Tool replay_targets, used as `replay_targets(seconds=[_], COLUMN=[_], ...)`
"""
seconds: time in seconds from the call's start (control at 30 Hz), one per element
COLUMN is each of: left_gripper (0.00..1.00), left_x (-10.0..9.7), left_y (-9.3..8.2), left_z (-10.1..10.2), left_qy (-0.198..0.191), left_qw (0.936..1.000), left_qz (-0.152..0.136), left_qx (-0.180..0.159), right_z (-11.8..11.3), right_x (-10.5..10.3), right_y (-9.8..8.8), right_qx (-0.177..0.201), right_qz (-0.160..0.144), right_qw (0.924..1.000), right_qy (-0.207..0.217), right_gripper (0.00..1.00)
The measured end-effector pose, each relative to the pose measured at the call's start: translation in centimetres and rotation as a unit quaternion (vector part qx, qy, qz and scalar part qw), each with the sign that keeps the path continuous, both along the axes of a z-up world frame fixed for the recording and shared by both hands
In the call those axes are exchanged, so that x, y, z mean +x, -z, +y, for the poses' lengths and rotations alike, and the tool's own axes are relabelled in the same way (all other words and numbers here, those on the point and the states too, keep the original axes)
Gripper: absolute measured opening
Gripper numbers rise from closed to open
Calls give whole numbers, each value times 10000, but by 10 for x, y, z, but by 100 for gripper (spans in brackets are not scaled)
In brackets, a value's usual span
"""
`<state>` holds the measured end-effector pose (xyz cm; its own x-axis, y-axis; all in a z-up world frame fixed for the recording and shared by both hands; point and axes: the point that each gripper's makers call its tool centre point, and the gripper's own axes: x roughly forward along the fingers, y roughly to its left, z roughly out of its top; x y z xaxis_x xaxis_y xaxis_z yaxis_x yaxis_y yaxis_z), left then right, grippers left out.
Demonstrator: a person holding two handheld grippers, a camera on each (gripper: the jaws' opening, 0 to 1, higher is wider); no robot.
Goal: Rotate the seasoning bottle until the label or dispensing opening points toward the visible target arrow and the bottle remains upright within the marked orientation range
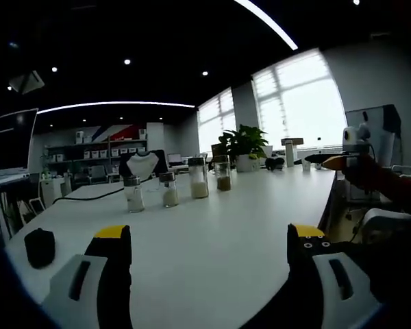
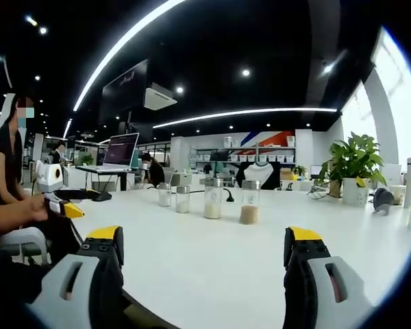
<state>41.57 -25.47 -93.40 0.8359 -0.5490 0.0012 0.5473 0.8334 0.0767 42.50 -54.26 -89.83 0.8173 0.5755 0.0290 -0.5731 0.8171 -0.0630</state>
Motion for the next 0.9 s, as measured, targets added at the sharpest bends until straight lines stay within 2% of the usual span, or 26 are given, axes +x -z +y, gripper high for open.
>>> replay_targets(seconds=[0.13,0.37,0.53,0.67,0.83,0.9], left_gripper=[99,97,91,91,96,96], left_x=[4,9,18,28,30,30], left_y=[-1,-6,-3,-6,1,3], left_z=[3,6,13,12,6,6], left_qy=[-141,-212,-434,-479,-423,-410], left_qw=[9999,9997,9990,9987,9991,9992], left_qz=[-92,-117,-142,-79,9,30], left_qx=[8,-88,-16,-165,20,25], right_z=[1,3,7,9,13,12], right_x=[1,-3,-2,-2,-9,-10], right_y=[2,-8,-4,6,7,11], right_qx=[-15,428,328,325,-31,-84], right_qz=[17,-150,-144,-19,-172,-84], right_qw=[10000,9989,9993,9995,9998,9999], right_qy=[-11,-132,-80,-2,-40,-26], right_gripper=[99,99,99,99,100,100])
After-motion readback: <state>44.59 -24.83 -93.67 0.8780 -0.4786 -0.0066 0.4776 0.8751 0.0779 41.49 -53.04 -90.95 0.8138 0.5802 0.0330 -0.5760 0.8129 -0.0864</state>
